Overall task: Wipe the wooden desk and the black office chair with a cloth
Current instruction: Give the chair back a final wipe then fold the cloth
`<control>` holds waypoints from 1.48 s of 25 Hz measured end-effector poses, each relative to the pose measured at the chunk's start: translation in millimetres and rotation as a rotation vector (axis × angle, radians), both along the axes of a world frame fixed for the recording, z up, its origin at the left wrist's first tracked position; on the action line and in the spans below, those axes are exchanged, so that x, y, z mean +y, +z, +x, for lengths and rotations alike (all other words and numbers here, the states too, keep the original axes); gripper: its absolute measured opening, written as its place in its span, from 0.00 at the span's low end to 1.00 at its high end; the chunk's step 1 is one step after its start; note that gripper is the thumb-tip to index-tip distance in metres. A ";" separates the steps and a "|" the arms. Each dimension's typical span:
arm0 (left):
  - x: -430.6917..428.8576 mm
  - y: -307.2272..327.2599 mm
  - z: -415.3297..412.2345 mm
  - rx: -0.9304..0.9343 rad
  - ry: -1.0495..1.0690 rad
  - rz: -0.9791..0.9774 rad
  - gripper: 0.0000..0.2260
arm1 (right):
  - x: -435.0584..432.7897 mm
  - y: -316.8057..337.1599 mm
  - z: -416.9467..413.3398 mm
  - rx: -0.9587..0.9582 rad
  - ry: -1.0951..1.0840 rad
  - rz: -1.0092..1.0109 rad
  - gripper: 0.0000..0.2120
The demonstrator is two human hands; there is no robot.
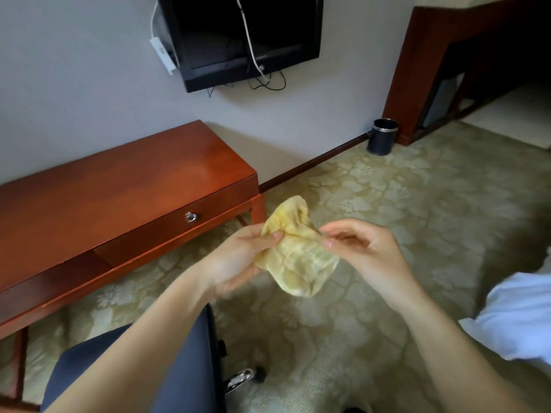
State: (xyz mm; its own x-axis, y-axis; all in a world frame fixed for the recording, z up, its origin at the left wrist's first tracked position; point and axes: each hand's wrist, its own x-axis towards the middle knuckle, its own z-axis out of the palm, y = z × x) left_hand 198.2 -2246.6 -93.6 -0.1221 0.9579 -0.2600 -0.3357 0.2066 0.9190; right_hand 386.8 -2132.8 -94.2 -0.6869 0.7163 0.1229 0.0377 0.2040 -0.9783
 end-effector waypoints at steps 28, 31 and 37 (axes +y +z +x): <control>722.7 35.2 -11.5 0.780 -0.112 0.496 0.18 | 649.8 20.4 -27.1 0.251 -0.136 -0.432 0.19; 792.1 19.6 -9.3 0.512 -0.232 0.339 0.24 | 711.7 14.1 -14.3 0.494 -0.126 -0.582 0.19; 949.7 -11.9 23.8 -0.037 -0.425 -0.031 0.29 | 861.7 9.6 19.9 0.626 -0.033 -0.606 0.25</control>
